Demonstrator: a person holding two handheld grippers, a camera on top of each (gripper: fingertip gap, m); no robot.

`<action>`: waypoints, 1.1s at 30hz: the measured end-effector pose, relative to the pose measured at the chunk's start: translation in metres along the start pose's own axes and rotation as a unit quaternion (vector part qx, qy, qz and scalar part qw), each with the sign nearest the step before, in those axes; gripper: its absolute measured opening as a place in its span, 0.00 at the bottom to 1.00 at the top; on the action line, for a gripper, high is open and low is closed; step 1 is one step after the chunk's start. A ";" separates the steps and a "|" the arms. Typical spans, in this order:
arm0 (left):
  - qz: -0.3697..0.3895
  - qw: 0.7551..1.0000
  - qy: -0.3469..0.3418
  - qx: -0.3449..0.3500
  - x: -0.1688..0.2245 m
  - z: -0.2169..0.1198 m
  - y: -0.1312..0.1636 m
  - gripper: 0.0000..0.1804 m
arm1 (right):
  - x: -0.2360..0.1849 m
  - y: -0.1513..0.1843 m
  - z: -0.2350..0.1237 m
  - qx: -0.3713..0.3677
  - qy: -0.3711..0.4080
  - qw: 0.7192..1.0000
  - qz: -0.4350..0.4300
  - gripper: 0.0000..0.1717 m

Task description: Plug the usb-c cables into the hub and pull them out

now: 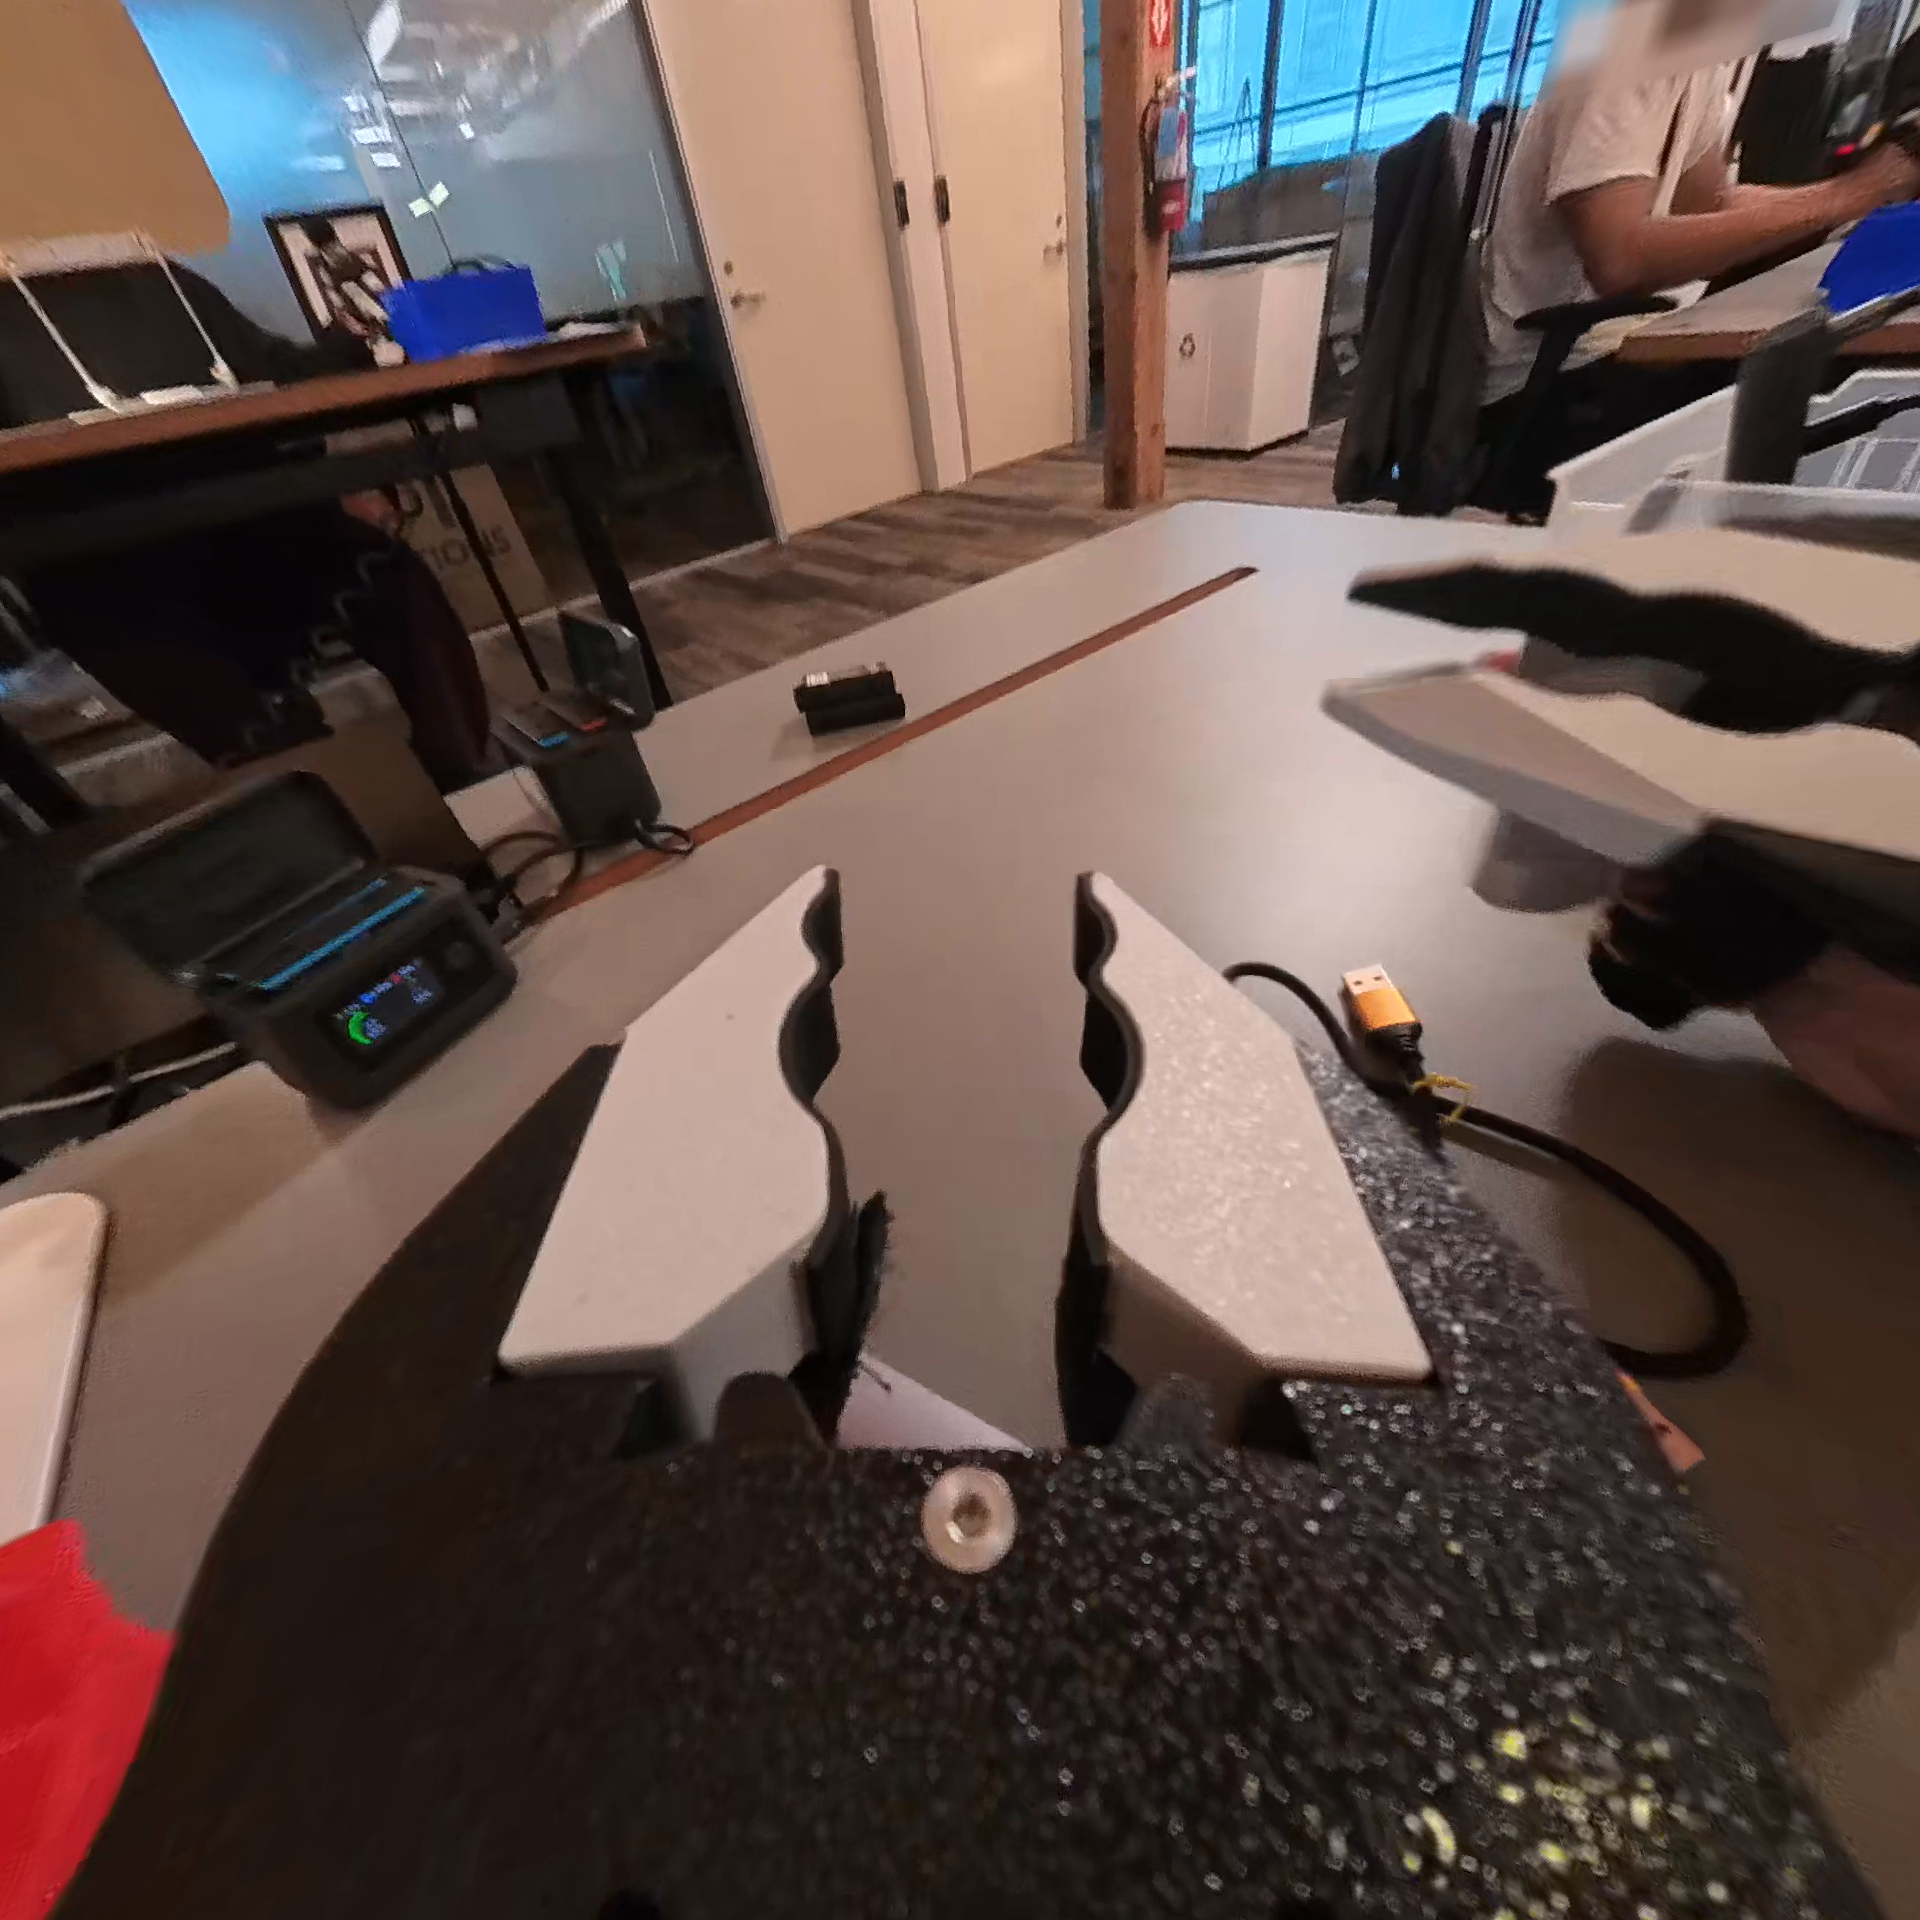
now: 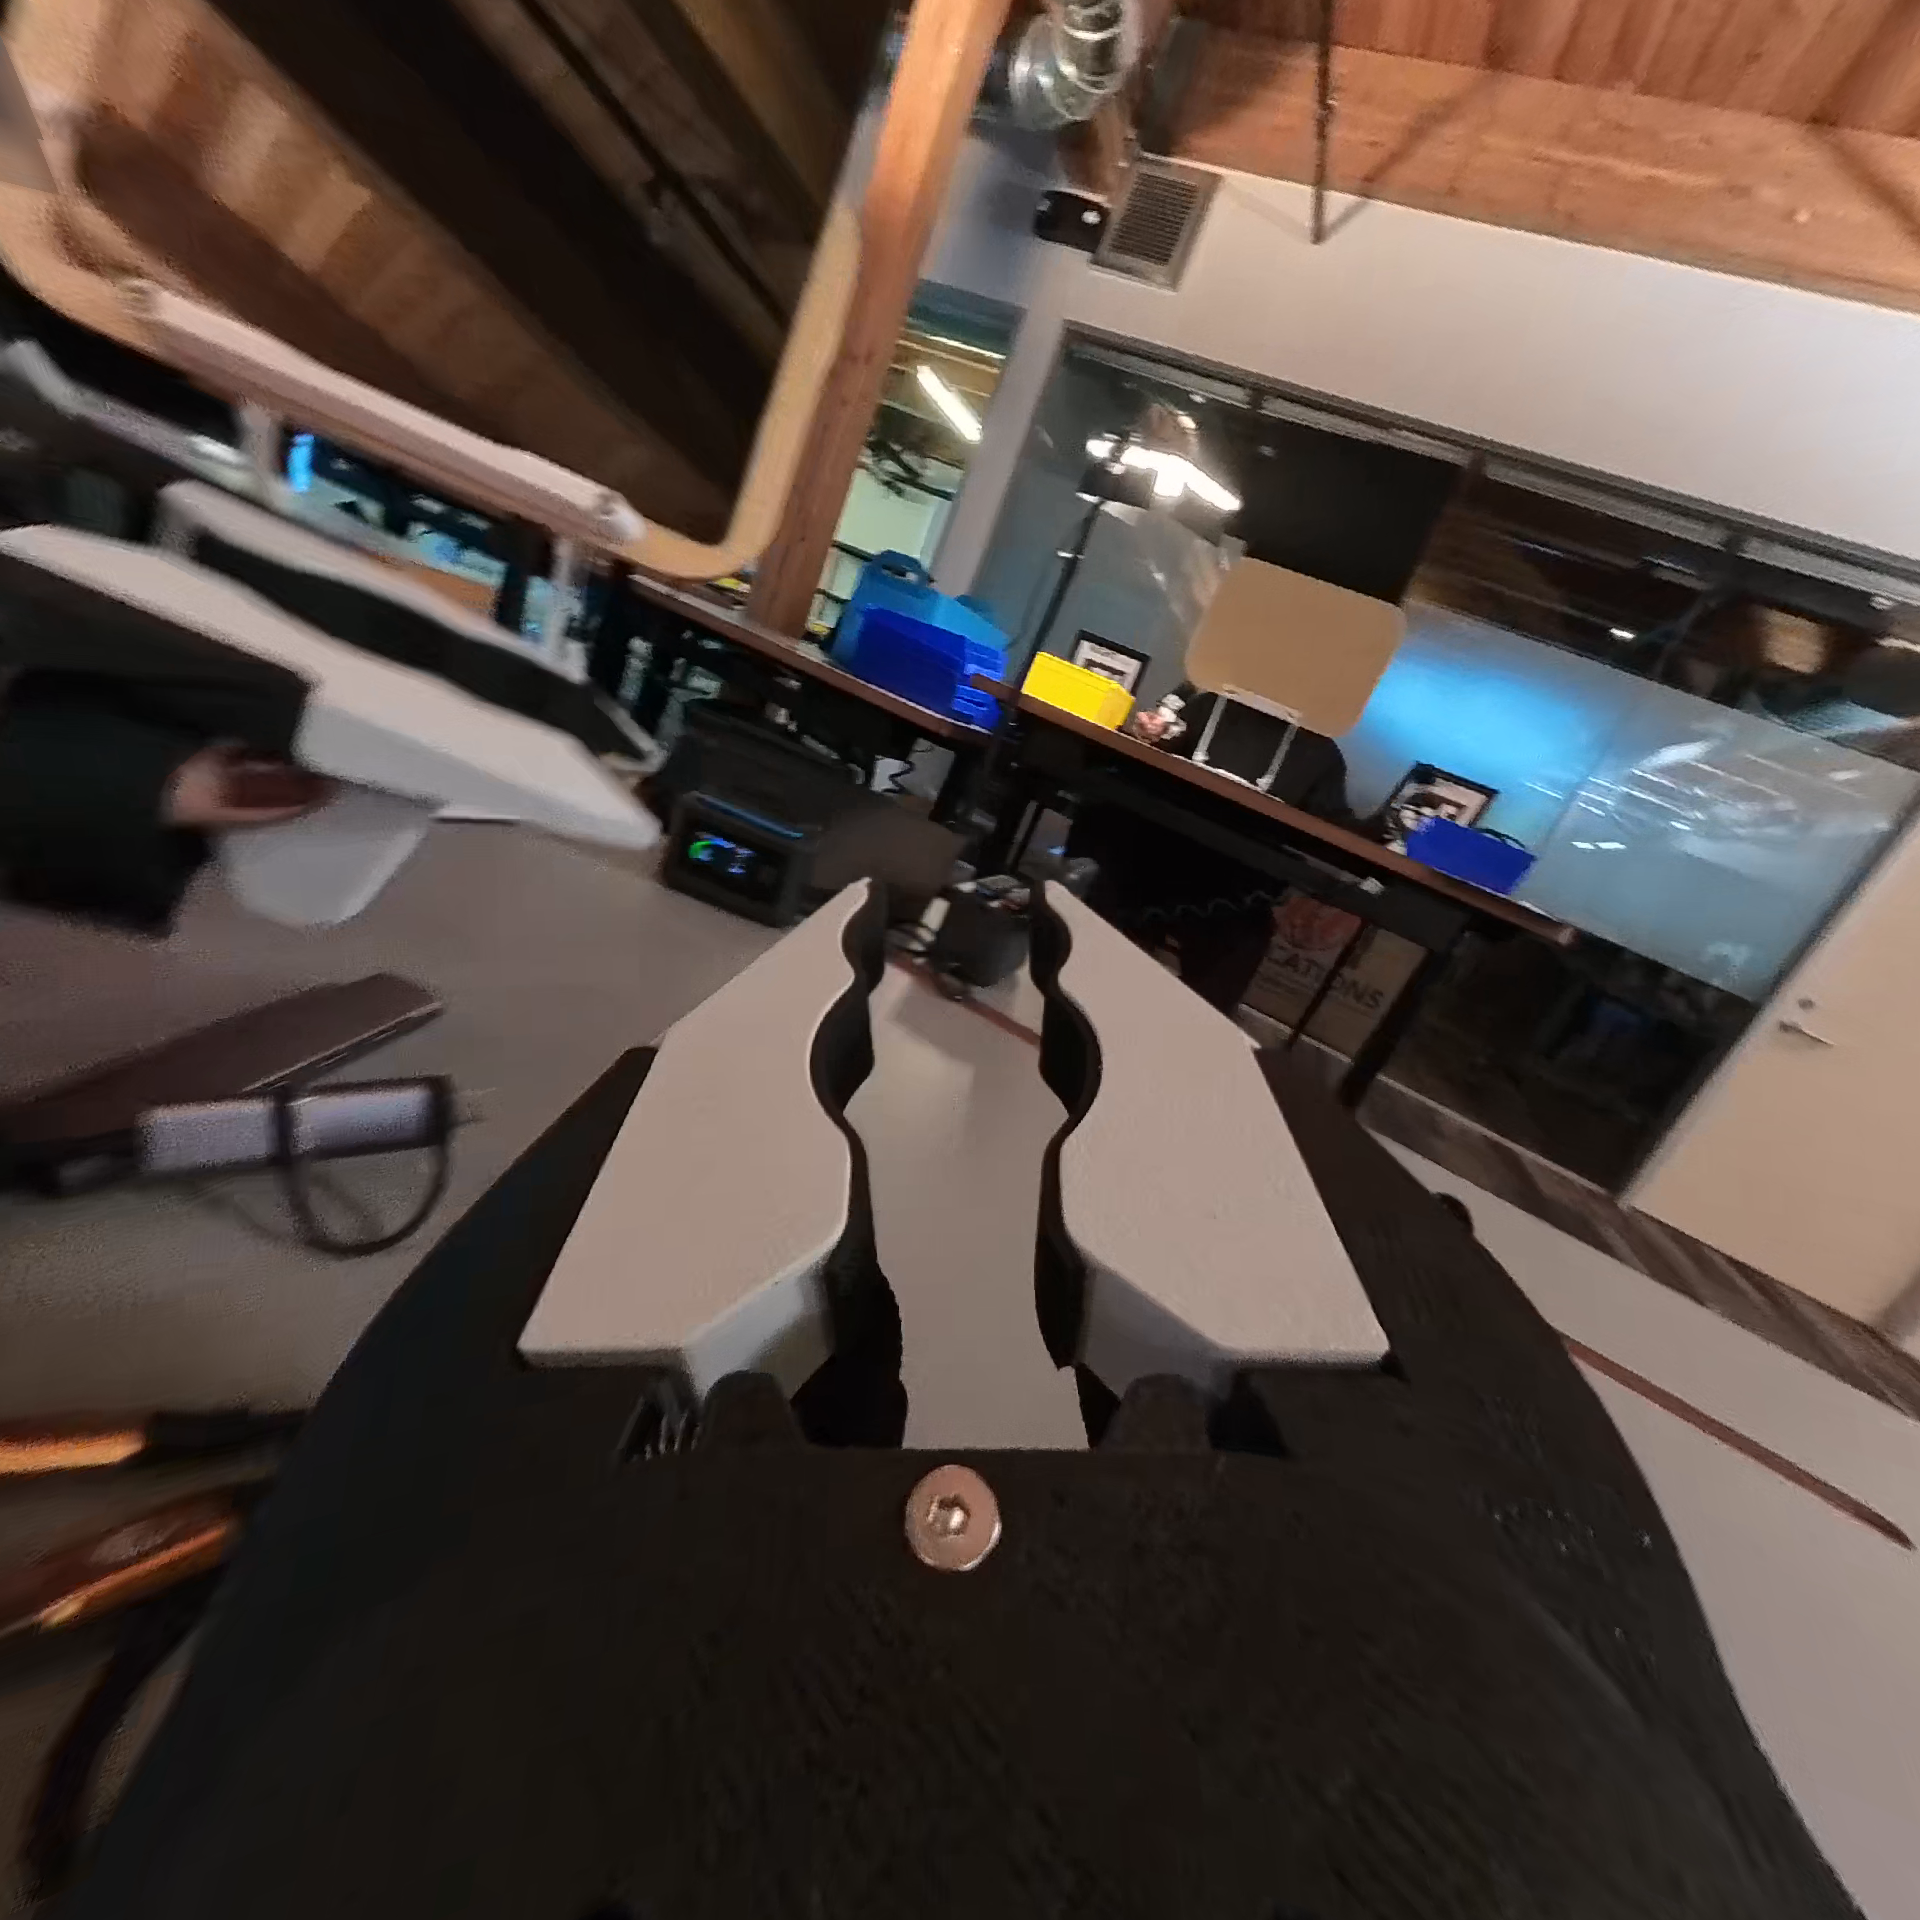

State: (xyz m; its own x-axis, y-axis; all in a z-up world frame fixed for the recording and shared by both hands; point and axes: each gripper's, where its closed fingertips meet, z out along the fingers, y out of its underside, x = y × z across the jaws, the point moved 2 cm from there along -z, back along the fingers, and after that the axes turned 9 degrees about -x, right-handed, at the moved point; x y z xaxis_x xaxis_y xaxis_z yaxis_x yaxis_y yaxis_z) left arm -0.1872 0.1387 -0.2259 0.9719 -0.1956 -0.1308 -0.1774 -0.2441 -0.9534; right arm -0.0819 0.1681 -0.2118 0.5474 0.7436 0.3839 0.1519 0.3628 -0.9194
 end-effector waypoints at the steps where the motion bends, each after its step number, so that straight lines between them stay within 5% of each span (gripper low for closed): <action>1: 0.004 1.000 -0.014 0.006 -0.004 -0.003 -0.002 0.19 | -0.009 -0.002 -0.004 0.001 -0.017 1.000 -0.009 0.14; 6: 0.040 0.996 -0.067 0.045 -0.017 -0.022 -0.015 0.14 | -0.060 -0.017 -0.023 0.027 -0.125 0.985 -0.111 0.13; 9: 0.038 0.994 -0.086 0.060 -0.027 -0.030 -0.018 0.12 | -0.104 -0.006 -0.031 -0.020 -0.229 0.945 -0.232 0.17; 12: 0.012 0.994 -0.080 0.076 -0.031 -0.033 -0.020 0.11 | -0.125 0.007 -0.036 -0.066 -0.251 0.901 -0.349 0.19; 20: 0.030 0.995 -0.082 0.058 -0.031 -0.028 -0.013 0.10 | -0.141 0.042 -0.003 -0.216 -0.395 0.814 -0.367 0.31; 24: 0.021 0.995 -0.074 0.061 -0.032 -0.029 -0.014 0.10 | -0.143 0.045 0.002 -0.237 -0.447 0.786 -0.355 0.14; 33: 0.013 0.996 -0.068 0.059 -0.032 -0.027 -0.013 0.12 | -0.081 0.004 -0.010 -0.105 -0.191 0.899 -0.380 0.08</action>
State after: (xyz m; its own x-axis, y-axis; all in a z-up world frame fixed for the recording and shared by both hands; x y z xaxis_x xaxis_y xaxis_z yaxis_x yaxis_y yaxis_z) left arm -0.2199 0.1222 -0.2018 0.9808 -0.0671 -0.1831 -0.1904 -0.1250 -0.9737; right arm -0.1174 0.1039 -0.2475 -0.0962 0.4793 0.8724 0.5369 0.7630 -0.3600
